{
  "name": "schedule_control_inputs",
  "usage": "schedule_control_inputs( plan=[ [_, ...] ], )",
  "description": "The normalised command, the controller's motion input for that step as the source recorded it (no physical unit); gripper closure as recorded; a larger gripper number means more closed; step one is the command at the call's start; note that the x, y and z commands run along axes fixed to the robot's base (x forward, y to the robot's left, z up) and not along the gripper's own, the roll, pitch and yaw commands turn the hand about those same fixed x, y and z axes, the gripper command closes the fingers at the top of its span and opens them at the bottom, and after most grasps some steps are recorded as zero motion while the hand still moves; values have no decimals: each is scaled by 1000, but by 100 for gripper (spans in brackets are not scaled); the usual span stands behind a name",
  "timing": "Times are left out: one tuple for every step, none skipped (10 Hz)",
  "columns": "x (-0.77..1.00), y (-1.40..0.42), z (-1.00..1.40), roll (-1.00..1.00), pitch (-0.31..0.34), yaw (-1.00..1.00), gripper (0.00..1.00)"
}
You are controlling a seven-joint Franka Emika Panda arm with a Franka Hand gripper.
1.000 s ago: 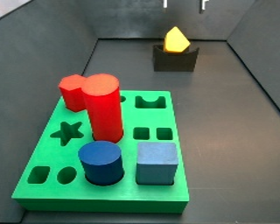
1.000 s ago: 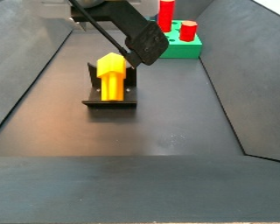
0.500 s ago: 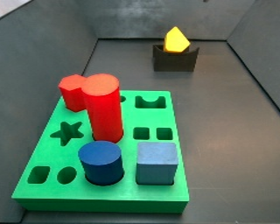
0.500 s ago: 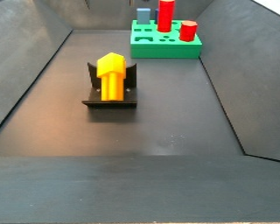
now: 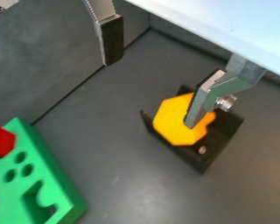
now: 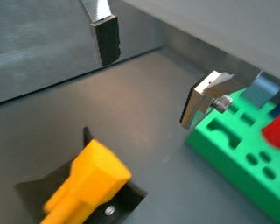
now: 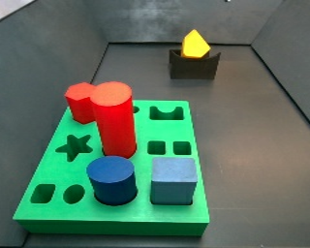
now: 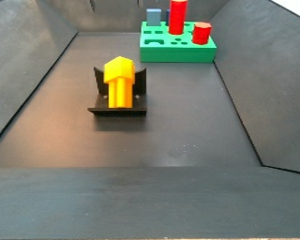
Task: Pick up the 3 prong object. Move up. Place the 3 prong object on the fixture. Regrasp the 3 prong object. Move to above the board. Insert the 3 prong object.
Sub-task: Regrasp the 3 prong object.
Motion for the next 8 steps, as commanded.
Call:
schedule_control_inputs(
  plan=[
    [-6, -21, -1, 1000, 25, 24, 0],
    [-8, -19, 2, 1000, 26, 26, 0],
    [-5, -19, 10, 1000, 29, 27, 0],
    [2, -19, 11, 1000, 32, 28, 0],
    [14, -21, 1, 1000, 38, 31, 0],
    [29, -23, -7, 1000, 43, 33, 0],
    [49, -24, -18, 1000, 53, 36, 0],
    [60, -25, -20, 1000, 59, 38, 0]
  ],
)
